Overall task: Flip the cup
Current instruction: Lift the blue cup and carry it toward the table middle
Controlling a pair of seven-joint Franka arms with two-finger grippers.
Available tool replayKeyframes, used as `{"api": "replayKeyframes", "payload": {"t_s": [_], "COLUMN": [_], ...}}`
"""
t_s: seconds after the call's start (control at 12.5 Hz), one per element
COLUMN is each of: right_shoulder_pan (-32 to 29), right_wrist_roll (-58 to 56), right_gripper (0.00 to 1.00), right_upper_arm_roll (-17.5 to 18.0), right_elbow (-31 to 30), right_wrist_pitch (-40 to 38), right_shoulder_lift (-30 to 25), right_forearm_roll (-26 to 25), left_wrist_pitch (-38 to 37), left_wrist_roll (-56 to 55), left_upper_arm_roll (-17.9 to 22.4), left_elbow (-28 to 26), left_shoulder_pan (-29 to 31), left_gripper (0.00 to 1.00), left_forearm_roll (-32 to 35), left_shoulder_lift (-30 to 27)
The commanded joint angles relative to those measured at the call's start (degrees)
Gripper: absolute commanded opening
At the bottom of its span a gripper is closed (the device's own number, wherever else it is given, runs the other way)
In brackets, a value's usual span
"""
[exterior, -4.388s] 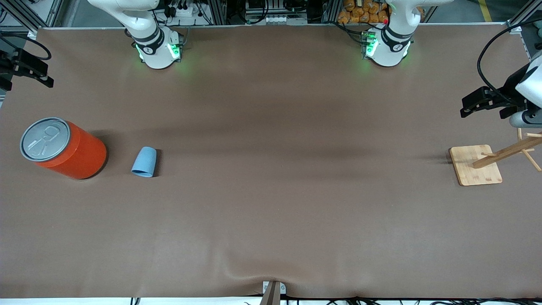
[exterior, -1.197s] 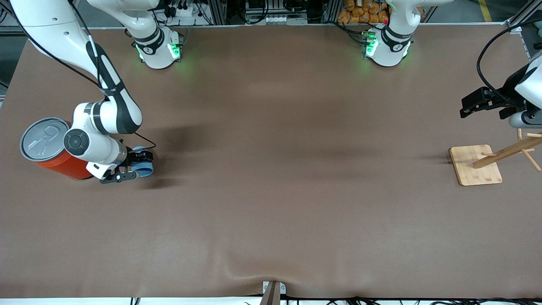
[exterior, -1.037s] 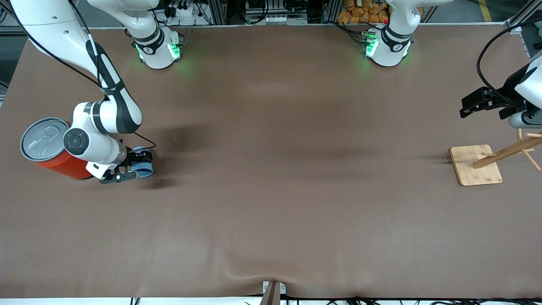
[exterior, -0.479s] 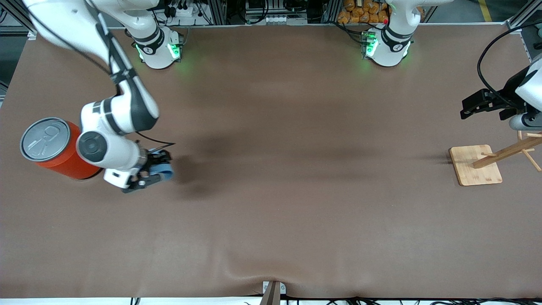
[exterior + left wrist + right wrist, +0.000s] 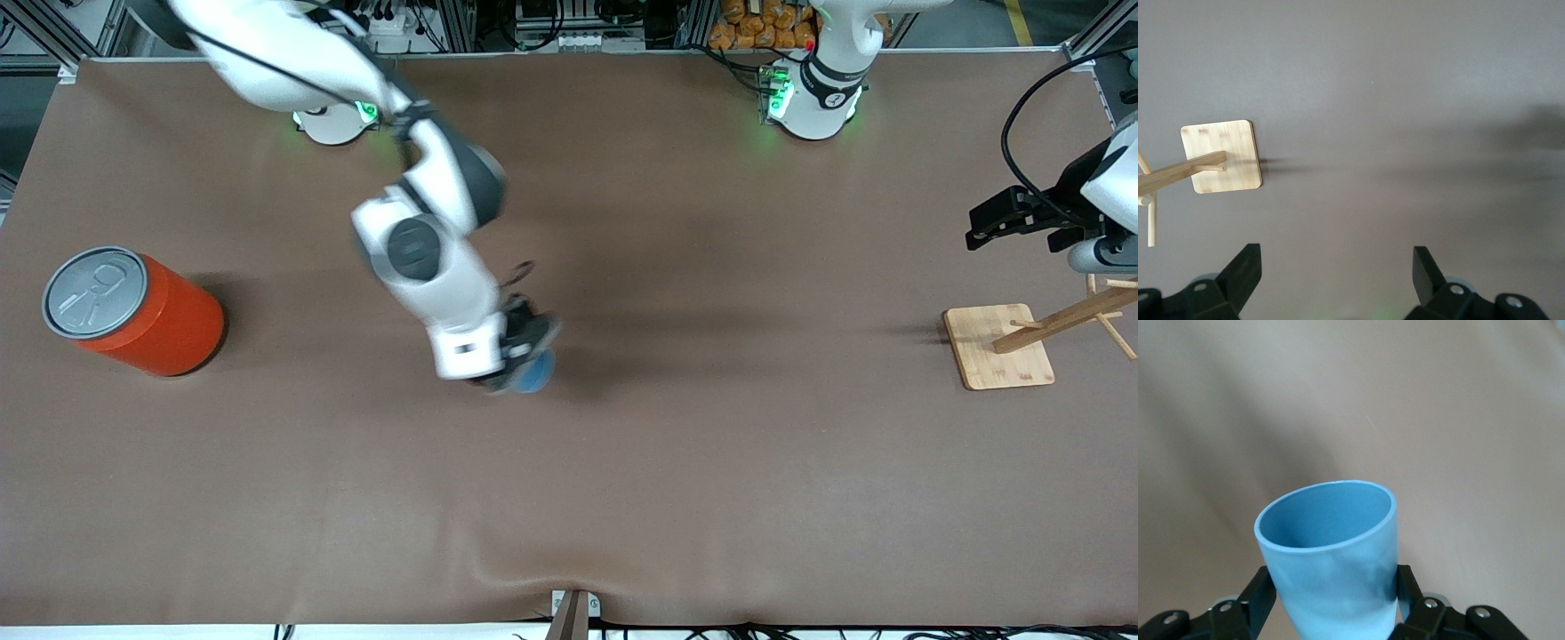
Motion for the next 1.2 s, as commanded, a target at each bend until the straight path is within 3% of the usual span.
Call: {"api": "replayKeyframes", "payload": {"t_s": [0.0,0.24,0.4,1.12], "right_shoulder_pan": [5.6,13.9,18.6,21.9], "right_wrist_roll": [-5.8,-9.8,-7.2,0.5], "right_gripper": [0.00,0.00,0.00,0.00], "right_upper_arm_roll": [-1.2,-3.6,-8.1,-8.9], "right_elbow": [4.4,9.1,9.5,8.8], "right_wrist_pitch": [1.9,1.2,1.1,0.8], "right_shoulder_lift": [3.3,8.9,11.1,14.1], "right_forearm_roll": [-4.3,-11.6,-11.5,-11.7], "left_wrist_pitch": [-0.1,-0.1,-0.1,0.6], "left_wrist_roll": [-0.1,-0.1,0.0,-0.3], "left_upper_arm_roll": [-0.2,-0.2,-0.2,-0.2], "left_elbow": [0.5,0.6,0.6,0.9], "left_shoulder_pan": [0.4,0.4,0.4,0.2], "left_gripper": [1.00,1.00,1.00,1.00], "left_forearm_roll": [-0.6,-0.7,-0.7,-0.8], "left_shoulder_lift": [0.1,0.1,0.1,2.9]}}
